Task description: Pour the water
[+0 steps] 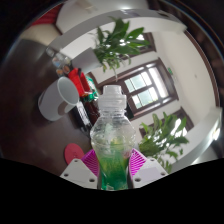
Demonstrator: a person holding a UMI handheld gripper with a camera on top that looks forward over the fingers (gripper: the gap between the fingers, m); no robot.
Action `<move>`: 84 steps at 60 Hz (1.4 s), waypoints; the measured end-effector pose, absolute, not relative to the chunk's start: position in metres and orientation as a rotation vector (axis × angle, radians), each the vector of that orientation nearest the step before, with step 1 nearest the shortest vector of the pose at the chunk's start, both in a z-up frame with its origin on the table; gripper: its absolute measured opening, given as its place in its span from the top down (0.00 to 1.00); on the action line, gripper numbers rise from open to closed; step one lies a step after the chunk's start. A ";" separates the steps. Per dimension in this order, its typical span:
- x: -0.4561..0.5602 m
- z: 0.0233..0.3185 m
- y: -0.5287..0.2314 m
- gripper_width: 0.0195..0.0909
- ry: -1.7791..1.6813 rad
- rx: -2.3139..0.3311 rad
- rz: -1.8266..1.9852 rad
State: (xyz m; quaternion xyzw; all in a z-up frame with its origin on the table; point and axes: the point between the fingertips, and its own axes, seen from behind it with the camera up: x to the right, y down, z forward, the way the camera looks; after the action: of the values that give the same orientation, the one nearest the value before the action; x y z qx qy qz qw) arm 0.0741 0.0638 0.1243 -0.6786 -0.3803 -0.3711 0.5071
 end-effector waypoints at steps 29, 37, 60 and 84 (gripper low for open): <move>0.031 0.169 0.138 0.79 -1.538 -1.018 -1.593; 0.011 0.177 0.142 0.79 -1.620 -0.823 -1.707; 0.031 0.187 0.135 0.79 -1.347 -1.148 -1.403; 0.050 0.150 0.118 0.79 -0.272 -1.805 -0.038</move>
State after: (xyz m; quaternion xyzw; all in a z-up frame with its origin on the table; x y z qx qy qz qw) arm 0.0495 0.1183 0.1498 -0.7823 -0.1178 -0.0166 0.6115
